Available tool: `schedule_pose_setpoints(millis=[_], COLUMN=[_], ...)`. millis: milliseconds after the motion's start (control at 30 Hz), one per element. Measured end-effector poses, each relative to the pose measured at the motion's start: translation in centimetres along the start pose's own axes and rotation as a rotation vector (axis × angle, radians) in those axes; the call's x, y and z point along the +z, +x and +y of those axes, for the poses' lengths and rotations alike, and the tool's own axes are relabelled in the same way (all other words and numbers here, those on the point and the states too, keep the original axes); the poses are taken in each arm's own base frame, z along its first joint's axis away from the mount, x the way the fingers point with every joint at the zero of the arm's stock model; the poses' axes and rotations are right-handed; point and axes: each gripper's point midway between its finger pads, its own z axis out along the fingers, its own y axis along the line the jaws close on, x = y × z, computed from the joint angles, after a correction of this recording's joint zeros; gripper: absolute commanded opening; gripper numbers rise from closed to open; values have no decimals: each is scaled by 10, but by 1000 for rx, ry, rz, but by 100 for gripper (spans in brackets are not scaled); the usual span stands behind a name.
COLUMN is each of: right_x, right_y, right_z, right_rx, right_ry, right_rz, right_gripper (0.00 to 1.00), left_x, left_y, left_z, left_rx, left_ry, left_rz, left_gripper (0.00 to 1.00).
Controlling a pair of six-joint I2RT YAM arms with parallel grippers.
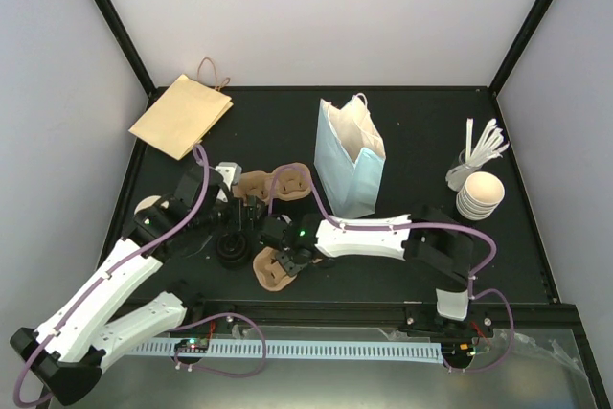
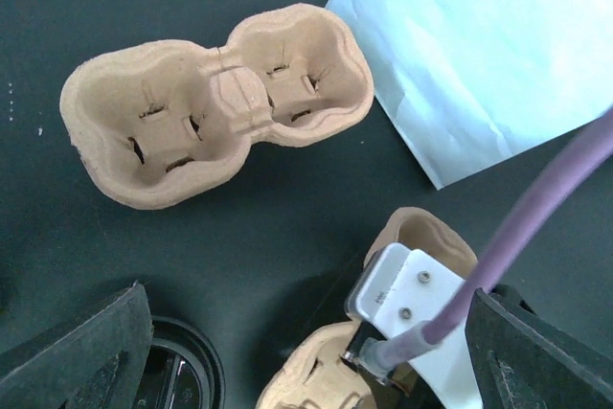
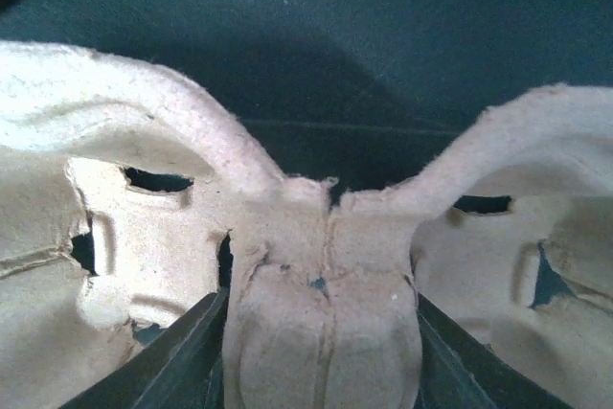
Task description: Pack the takeout coffee
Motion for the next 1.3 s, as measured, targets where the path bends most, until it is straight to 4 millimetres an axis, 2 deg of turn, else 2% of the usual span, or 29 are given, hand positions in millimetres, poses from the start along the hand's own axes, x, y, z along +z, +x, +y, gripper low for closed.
schedule_pose_setpoints(millis=[100, 300, 667, 900, 1000, 1067, 1167, 1300], right_x=[-15, -58, -90, -133, -164, -189, -240, -303], right_y=[-6, -20, -16, -19, -22, -27, -42, -59], right_z=[0, -3, -18, -32, -43, -52, -70, -106], right_rx=[5, 21, 33, 58, 80, 100, 139, 207], right_ry=[-14, -46, -36, -57, -85, -107, -152, -183], right_rz=[-35, -131, -173, -257, -321, -377, -501, -663], right_gripper=[45, 45, 45, 45, 46, 47, 46, 46], left_x=[-3, -4, -11, -17, -21, -23, -26, -23], left_y=[-4, -7, -14, -22, -27, -33, -45, -62], left_z=[-1, -1, -2, -5, -10, -17, -29, -55], left_rx=[3, 6, 12, 22, 26, 29, 24, -13], left_ry=[0, -1, -3, 6, 23, 45, 92, 213], left_rz=[-12, -17, -31, -50, -60, -65, -83, -110], left_gripper=[92, 92, 92, 93, 98, 99, 99, 99])
